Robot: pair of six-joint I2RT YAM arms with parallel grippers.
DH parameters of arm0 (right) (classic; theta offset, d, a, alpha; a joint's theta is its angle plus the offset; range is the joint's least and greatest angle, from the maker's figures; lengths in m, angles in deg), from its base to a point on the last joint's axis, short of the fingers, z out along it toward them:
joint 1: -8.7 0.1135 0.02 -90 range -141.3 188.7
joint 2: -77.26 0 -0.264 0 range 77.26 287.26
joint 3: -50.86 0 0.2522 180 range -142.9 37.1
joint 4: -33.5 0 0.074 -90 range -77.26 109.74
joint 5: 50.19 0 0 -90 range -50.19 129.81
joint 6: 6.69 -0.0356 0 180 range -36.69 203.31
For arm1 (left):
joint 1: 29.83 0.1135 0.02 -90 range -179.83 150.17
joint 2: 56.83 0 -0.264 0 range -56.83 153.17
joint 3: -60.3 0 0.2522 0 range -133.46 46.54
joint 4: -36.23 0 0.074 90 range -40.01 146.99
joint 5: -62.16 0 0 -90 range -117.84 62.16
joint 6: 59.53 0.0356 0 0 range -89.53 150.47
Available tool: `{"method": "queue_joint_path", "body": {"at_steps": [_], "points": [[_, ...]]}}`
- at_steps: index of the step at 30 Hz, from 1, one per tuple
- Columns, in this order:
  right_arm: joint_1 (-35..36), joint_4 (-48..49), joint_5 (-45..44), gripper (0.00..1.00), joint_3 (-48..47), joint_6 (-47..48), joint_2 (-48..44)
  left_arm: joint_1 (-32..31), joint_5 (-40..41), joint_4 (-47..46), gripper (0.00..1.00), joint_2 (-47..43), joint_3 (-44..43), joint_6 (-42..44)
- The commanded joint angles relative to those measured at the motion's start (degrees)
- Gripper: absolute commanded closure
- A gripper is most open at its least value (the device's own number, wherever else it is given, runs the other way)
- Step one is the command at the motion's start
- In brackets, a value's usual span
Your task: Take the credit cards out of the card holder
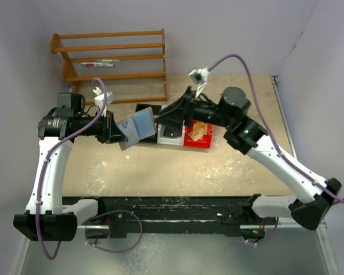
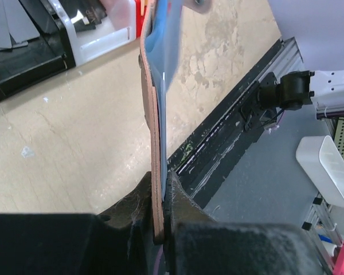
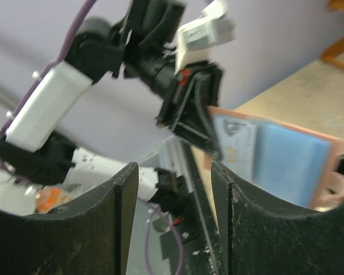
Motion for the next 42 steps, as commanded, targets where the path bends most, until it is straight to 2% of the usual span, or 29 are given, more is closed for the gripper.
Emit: {"method": "queue_joint_path", "body": {"at_steps": [1,5,12,20,34,42], "points": [[5.1,3.0,8.3,0.45,-4.1,0.0,7.6,0.1,-3.2,2.6,1.00,0.0,-1.6,3.7],[5.7,4.1,12.7,0.47,-5.5,-1.6,12.9,0.1,-7.4,5.4,1.00,0.9,-2.8,5.9],[5.0,5.3,17.5,0.52,-3.3,-3.1,16.3,0.1,-14.7,8.9,1.00,1.3,-3.1,9.4],[4.0,2.0,19.0,0.57,-3.5,-0.6,16.6,0.1,-18.2,11.4,1.00,1.7,-4.2,11.4],[3.1,-5.3,18.6,0.57,-6.3,4.2,16.8,0.1,-22.1,14.5,1.00,1.5,-5.5,13.6],[3.0,-0.5,20.4,0.58,-5.9,2.0,17.8,0.1,-23.1,15.0,1.00,1.5,-5.5,14.4]]}}
